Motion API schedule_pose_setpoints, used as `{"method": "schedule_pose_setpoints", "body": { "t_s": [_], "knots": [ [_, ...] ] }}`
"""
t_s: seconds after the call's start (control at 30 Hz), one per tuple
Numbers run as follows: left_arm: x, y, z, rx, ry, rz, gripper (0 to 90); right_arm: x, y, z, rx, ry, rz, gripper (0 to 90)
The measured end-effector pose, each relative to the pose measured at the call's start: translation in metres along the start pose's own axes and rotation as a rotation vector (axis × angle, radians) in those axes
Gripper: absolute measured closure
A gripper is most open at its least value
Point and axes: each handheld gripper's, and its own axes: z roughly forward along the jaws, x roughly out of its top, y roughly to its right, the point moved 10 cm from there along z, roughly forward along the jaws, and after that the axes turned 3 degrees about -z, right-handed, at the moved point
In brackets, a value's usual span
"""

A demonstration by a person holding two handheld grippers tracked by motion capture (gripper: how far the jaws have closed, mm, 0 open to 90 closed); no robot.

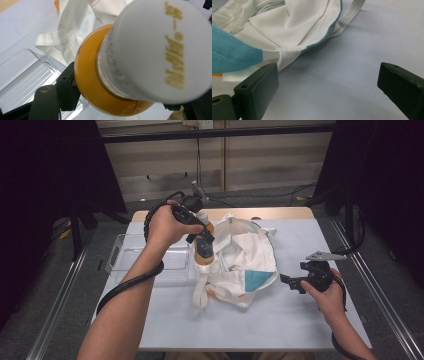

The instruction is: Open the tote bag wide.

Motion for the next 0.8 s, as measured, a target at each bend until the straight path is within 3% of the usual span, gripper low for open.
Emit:
{"method": "schedule_pose_setpoints", "body": {
  "t_s": [0.33,0.8],
  "knots": [
    [-0.004,-0.009,-0.009,0.015,-0.006,-0.017,30.4,-0.001,0.001,0.002,-0.006,-0.008,0.003,3.4],
    [-0.01,-0.018,-0.021,0.002,-0.002,-0.046,30.4,0.001,-0.001,0.004,0.0,-0.006,-0.003,3.4]
  ]
}}
